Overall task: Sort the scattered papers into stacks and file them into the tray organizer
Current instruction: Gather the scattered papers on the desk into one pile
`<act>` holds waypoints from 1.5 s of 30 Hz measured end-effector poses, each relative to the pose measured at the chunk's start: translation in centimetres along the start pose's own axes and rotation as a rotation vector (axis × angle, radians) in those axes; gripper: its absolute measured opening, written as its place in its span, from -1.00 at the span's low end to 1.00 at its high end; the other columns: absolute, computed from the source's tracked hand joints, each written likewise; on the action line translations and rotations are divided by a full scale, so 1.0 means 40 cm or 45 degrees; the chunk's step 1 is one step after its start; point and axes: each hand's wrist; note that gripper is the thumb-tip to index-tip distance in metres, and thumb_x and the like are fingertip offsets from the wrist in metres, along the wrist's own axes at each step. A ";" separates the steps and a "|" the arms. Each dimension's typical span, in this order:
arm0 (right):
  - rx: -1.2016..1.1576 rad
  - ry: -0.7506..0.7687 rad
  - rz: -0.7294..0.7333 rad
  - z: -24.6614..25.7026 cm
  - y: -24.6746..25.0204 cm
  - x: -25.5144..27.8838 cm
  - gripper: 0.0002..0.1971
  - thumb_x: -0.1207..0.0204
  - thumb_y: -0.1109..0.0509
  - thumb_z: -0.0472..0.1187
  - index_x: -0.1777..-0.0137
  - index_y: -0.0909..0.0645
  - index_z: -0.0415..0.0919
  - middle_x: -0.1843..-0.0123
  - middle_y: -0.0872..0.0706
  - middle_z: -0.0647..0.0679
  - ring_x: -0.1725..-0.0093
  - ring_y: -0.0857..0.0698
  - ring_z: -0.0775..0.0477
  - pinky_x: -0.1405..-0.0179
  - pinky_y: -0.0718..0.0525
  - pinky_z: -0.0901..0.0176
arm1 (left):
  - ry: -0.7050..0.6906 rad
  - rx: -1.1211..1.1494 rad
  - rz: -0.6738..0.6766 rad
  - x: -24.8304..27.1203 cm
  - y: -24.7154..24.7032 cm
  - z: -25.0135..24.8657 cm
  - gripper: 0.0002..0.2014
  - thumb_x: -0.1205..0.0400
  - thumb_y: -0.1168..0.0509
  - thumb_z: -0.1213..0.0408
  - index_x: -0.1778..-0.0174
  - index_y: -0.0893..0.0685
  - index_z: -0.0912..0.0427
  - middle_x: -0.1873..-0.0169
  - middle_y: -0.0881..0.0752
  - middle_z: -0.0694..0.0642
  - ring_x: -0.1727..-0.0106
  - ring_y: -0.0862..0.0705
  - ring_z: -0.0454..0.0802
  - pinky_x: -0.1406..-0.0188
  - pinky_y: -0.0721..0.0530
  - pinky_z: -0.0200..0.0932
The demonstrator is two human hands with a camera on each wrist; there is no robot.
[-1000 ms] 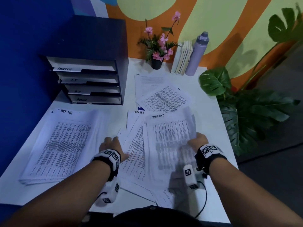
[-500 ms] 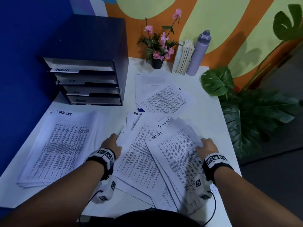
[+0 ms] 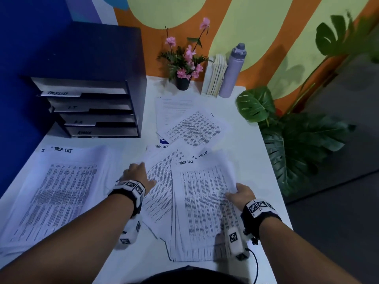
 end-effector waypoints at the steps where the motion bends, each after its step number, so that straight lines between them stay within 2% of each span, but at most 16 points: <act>1: -0.015 0.027 -0.011 -0.005 -0.002 0.002 -0.59 -0.56 -0.43 -0.13 -0.36 -0.57 -0.29 -0.14 -0.73 -0.18 -0.10 -0.70 -0.19 -0.16 -0.67 0.06 | 0.025 -0.047 0.052 0.003 -0.015 0.008 -0.10 -0.46 -0.38 -0.21 -0.61 -0.17 0.13 -0.54 -0.24 0.21 -0.51 -0.32 0.26 -0.43 -0.46 0.19; 3: -0.067 0.080 -0.033 -0.003 0.003 0.012 -0.78 -0.56 -0.42 -0.15 -0.14 -0.62 -0.21 0.13 -0.72 -0.08 0.18 -0.68 -0.07 0.19 -0.64 0.20 | 0.063 -0.145 0.083 0.004 -0.031 0.025 0.01 -0.33 -0.42 -0.30 -0.58 -0.18 0.13 -0.51 -0.27 0.21 -0.48 -0.35 0.26 -0.38 -0.49 0.17; 5: -0.102 0.125 -0.068 -0.001 0.011 0.016 -0.85 -0.59 -0.38 -0.12 -0.08 -0.59 -0.15 0.18 -0.70 -0.08 0.25 -0.65 -0.03 0.31 -0.56 0.22 | 0.116 -0.177 0.121 0.000 -0.023 0.038 0.04 -0.24 -0.44 -0.35 -0.53 -0.22 0.10 -0.44 -0.39 0.19 -0.42 -0.42 0.25 -0.28 -0.55 0.14; 10: -0.290 0.099 -0.206 0.008 0.035 0.015 -0.76 -0.61 -0.35 -0.14 -0.19 -0.59 -0.26 0.14 -0.68 -0.19 0.16 -0.66 -0.20 0.09 -0.69 -0.03 | 0.080 0.162 0.035 -0.007 0.011 0.018 -0.79 -0.56 -0.24 0.05 0.15 -0.53 0.14 -0.02 -0.65 0.23 0.18 -0.65 0.17 0.09 -0.70 -0.07; 13: -0.410 0.019 -0.282 0.028 0.054 0.014 -0.53 -0.62 -0.37 -0.15 -0.44 -0.44 -0.38 -0.25 -0.64 -0.29 -0.27 -0.61 -0.31 -0.35 -0.52 -0.09 | 0.237 0.305 -0.036 0.006 0.030 0.021 -0.70 -0.60 -0.19 0.11 0.00 -0.65 0.28 -0.07 -0.62 0.33 0.03 -0.68 0.31 -0.03 -0.68 0.02; 15: -0.425 -0.007 -0.315 0.043 0.065 0.013 -0.52 -0.64 -0.35 -0.20 -0.47 -0.41 -0.46 -0.38 -0.57 -0.41 -0.39 -0.55 -0.36 -0.35 -0.50 -0.04 | 0.347 0.266 0.066 0.021 0.036 0.037 -0.61 -0.57 -0.15 0.04 -0.02 -0.68 0.29 -0.07 -0.67 0.34 0.00 -0.66 0.29 -0.03 -0.63 -0.05; 19: -0.240 0.005 -0.330 0.059 0.056 -0.009 -0.66 -0.62 -0.35 -0.20 -0.27 -0.55 -0.46 -0.14 -0.66 -0.39 -0.09 -0.67 -0.35 -0.10 -0.63 -0.02 | 0.431 0.232 0.311 0.065 0.032 0.059 -0.64 -0.51 -0.21 -0.01 -0.04 -0.61 0.19 -0.13 -0.65 0.30 -0.02 -0.65 0.22 -0.10 -0.61 -0.10; 22: -0.172 -0.019 -0.334 0.051 0.039 -0.027 -0.72 -0.61 -0.35 -0.23 -0.14 -0.58 -0.48 -0.06 -0.71 -0.38 0.14 -0.67 -0.26 0.13 -0.60 0.12 | 0.284 0.194 0.461 0.097 0.021 0.066 -0.74 -0.58 -0.22 0.14 -0.14 -0.57 0.14 0.02 -0.69 0.21 0.09 -0.70 0.14 0.12 -0.64 -0.21; 25: -0.094 -0.051 -0.293 0.047 0.017 -0.026 -0.74 -0.62 -0.30 -0.23 -0.11 -0.57 -0.47 0.06 -0.67 -0.33 0.17 -0.68 -0.26 0.23 -0.61 0.11 | 0.329 0.153 0.579 0.141 0.022 0.059 -0.83 -0.68 -0.18 0.25 0.18 -0.56 0.25 0.40 -0.58 0.07 0.45 -0.57 -0.07 0.61 -0.50 -0.43; 27: -0.061 -0.059 -0.265 0.043 0.001 -0.022 -0.78 -0.62 -0.27 -0.21 -0.06 -0.54 -0.41 0.09 -0.67 -0.30 0.20 -0.65 -0.23 0.23 -0.61 0.10 | 0.320 0.154 0.576 0.146 0.021 0.057 -0.74 -0.67 -0.16 0.25 0.35 -0.46 0.19 0.46 -0.52 0.05 0.50 -0.50 -0.08 0.65 -0.44 -0.37; 29: -0.030 -0.079 -0.235 0.042 -0.011 -0.016 -0.78 -0.61 -0.27 -0.19 -0.09 -0.55 -0.37 0.08 -0.69 -0.28 0.13 -0.70 -0.26 0.08 -0.71 -0.01 | 0.312 0.168 0.514 0.142 0.036 0.048 -0.76 -0.62 -0.18 0.21 0.36 -0.46 0.19 0.44 -0.53 0.09 0.45 -0.49 -0.03 0.49 -0.42 -0.28; 32: 0.001 -0.108 -0.147 0.051 -0.017 -0.004 -0.63 -0.64 -0.30 -0.15 -0.35 -0.51 -0.36 -0.16 -0.67 -0.28 -0.15 -0.68 -0.28 -0.20 -0.63 0.00 | 0.317 0.293 0.285 0.129 0.050 0.033 -0.74 -0.56 -0.26 0.20 -0.07 -0.61 0.29 0.32 -0.70 0.17 0.39 -0.59 0.02 0.42 -0.49 -0.25; 36: -0.002 -0.105 -0.094 0.062 -0.014 0.003 -0.51 -0.64 -0.32 -0.17 -0.49 -0.38 -0.42 -0.36 -0.59 -0.31 -0.30 -0.62 -0.27 -0.29 -0.56 0.07 | 0.285 0.454 -0.030 0.134 0.038 0.033 -0.83 -0.55 -0.30 0.31 0.36 -0.55 0.22 0.38 -0.73 0.15 0.36 -0.67 0.05 0.33 -0.65 -0.20; 38: 0.023 -0.088 -0.124 0.061 -0.010 0.005 -0.54 -0.63 -0.32 -0.22 -0.45 -0.40 -0.45 -0.36 -0.59 -0.34 -0.29 -0.63 -0.29 -0.23 -0.57 0.08 | 0.272 0.677 -0.212 0.144 0.044 0.030 -0.91 -0.56 -0.27 0.41 0.06 -0.56 0.20 0.15 -0.70 0.12 0.24 -0.67 0.07 0.27 -0.64 -0.17; 42: 0.121 -0.060 -0.214 0.035 -0.005 -0.013 -0.83 -0.58 -0.29 -0.26 -0.13 -0.54 -0.29 0.02 -0.68 -0.24 0.08 -0.68 -0.22 -0.03 -0.68 0.09 | 0.202 0.881 -0.499 0.129 0.100 0.018 -0.33 -0.60 -0.18 0.55 -0.61 -0.16 0.06 -0.26 -0.61 0.28 -0.14 -0.65 0.30 -0.06 -0.59 0.08; 45: 0.115 -0.060 -0.277 0.016 0.001 -0.030 -0.91 -0.58 -0.28 -0.25 0.04 -0.53 -0.28 0.30 -0.58 -0.12 0.31 -0.60 -0.14 0.26 -0.63 0.15 | 0.076 0.812 -0.613 0.129 0.164 0.011 -0.35 -0.65 -0.12 0.54 -0.62 -0.18 -0.04 -0.35 -0.56 0.20 -0.20 -0.65 0.26 -0.09 -0.59 0.04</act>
Point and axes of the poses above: each hand's wrist, its own x-axis away from the middle knuckle, its own y-axis out of the back of the hand, z = x × y
